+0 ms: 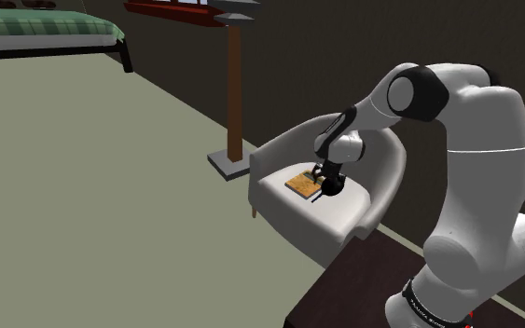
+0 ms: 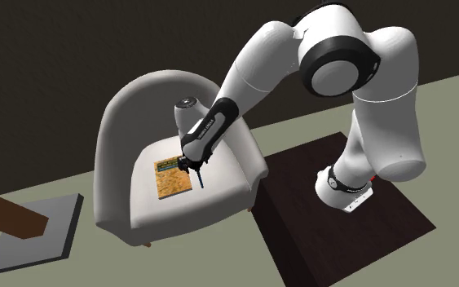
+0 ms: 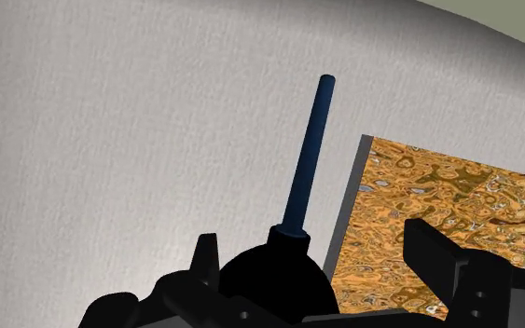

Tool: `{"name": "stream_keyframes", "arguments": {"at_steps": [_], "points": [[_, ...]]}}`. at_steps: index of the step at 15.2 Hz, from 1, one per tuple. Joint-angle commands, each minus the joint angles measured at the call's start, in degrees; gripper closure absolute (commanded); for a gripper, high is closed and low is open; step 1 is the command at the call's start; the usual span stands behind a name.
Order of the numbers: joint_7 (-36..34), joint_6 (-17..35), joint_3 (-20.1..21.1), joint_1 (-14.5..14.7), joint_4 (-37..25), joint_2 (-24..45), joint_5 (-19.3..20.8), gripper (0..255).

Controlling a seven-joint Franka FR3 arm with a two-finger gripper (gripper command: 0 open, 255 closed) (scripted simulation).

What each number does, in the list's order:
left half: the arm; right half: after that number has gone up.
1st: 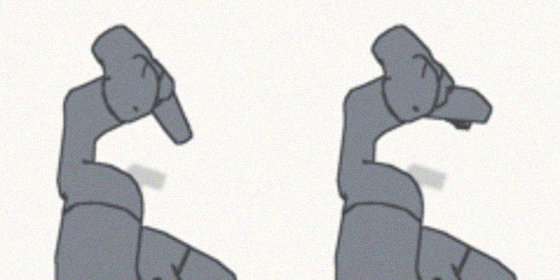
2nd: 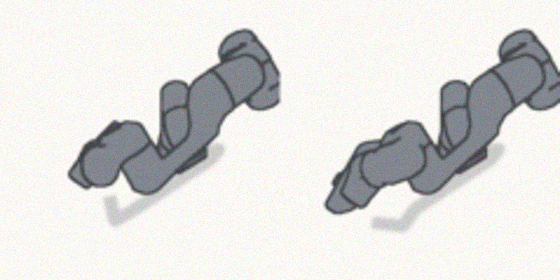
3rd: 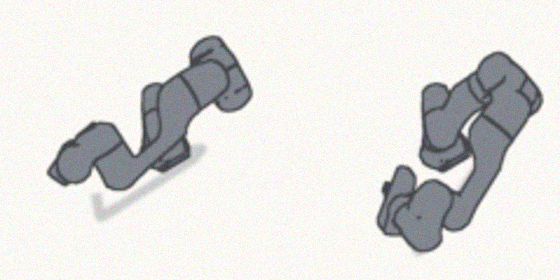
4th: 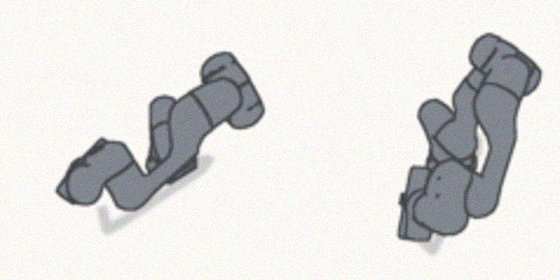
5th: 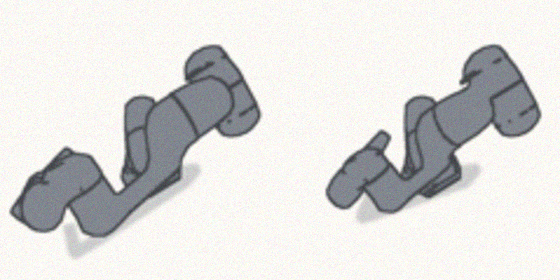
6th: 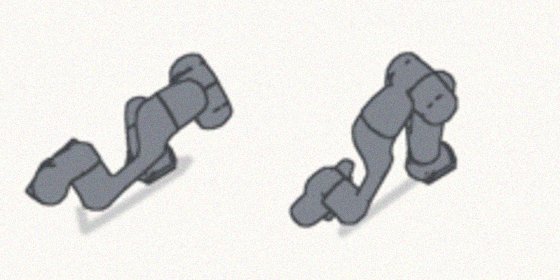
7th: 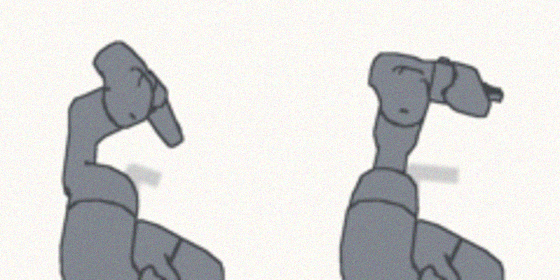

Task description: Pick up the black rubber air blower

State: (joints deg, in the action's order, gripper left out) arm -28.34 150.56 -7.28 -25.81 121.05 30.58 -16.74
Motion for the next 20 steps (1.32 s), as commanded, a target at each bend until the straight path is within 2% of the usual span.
{"name": "stream_keyframes", "arguments": {"at_steps": [1, 8, 9, 20], "points": [[0.3, 1.1, 0.3, -0.5, -0.1, 1.3, -0.7, 0], [1.4, 3.9, 1.5, -1.4, -1.4, 5.4, -1.8, 0], [1.4, 4.0, 1.5, -1.4, -1.3, 5.3, -1.8, 255], [1.0, 2.9, 1.0, -1.1, -0.9, 3.9, -1.4, 255]]}}
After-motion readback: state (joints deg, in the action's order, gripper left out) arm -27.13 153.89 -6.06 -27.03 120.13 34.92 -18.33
